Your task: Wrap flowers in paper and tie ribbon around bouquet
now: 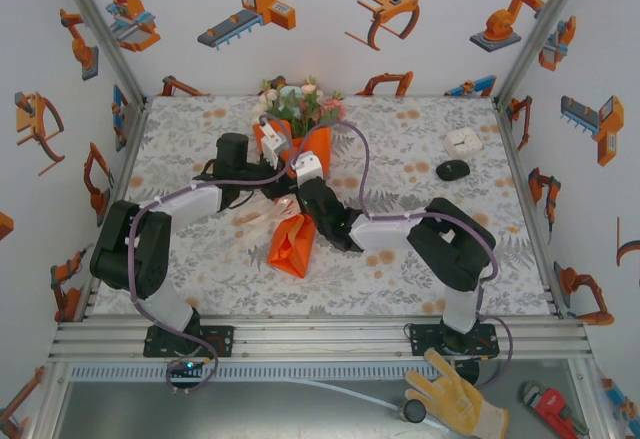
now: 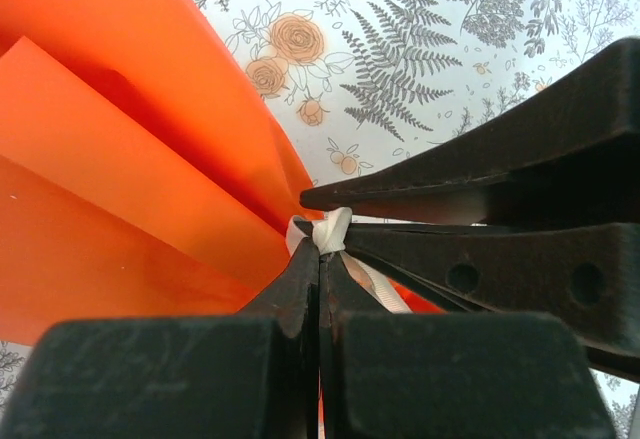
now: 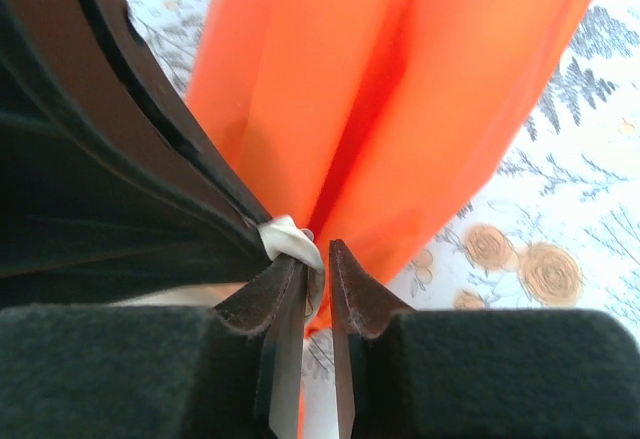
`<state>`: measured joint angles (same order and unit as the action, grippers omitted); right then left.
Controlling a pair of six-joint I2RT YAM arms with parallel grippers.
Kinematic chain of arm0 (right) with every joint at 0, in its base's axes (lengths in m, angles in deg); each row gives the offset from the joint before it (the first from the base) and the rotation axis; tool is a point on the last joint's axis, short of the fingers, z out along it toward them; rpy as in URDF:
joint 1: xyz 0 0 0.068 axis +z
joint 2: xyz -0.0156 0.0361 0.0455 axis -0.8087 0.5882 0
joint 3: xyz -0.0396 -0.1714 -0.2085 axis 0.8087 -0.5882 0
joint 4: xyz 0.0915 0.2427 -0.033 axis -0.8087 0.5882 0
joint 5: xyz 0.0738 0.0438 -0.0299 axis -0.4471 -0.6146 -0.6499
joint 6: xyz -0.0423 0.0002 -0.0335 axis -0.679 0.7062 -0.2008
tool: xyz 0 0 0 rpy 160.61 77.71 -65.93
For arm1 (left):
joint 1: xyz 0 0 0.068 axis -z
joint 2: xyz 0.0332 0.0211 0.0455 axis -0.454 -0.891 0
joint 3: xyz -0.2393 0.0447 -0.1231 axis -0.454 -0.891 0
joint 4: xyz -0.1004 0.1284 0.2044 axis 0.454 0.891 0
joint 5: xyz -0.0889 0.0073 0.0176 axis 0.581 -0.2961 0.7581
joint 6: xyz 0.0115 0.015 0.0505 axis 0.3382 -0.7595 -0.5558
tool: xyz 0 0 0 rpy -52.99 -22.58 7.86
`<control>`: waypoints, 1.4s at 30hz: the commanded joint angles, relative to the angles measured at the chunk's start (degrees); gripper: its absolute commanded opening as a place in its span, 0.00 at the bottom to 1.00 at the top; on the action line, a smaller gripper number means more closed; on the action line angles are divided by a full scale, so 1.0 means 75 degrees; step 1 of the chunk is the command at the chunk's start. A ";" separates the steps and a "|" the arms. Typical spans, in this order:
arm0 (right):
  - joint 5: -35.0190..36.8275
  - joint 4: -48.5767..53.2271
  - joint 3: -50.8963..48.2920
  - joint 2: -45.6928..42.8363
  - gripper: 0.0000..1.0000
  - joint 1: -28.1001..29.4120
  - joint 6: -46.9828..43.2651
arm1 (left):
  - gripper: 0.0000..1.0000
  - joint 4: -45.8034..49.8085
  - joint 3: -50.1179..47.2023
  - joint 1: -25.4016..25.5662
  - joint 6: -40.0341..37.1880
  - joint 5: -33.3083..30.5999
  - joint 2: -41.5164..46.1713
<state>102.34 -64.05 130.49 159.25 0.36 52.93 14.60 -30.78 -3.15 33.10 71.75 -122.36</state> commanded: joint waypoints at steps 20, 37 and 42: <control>-0.1529 -0.3676 -0.1084 0.0514 0.00 -0.0304 -0.1055 | 0.45 -0.1685 -0.1397 -0.0125 0.1067 0.0044 0.1831; -0.2249 -0.5163 -0.1564 0.0492 0.00 -0.0434 -0.2062 | 0.41 0.1530 0.1145 -0.0511 0.2703 -0.0834 0.0689; -0.2212 -0.5334 -0.1556 0.0333 0.00 -0.0435 -0.2292 | 0.37 0.2338 0.1764 -0.0545 0.3240 -0.0353 0.0054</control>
<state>85.80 -98.19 119.30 164.01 -2.57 38.15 24.48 -19.64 -7.45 54.30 66.74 -120.65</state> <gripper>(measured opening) 0.003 0.373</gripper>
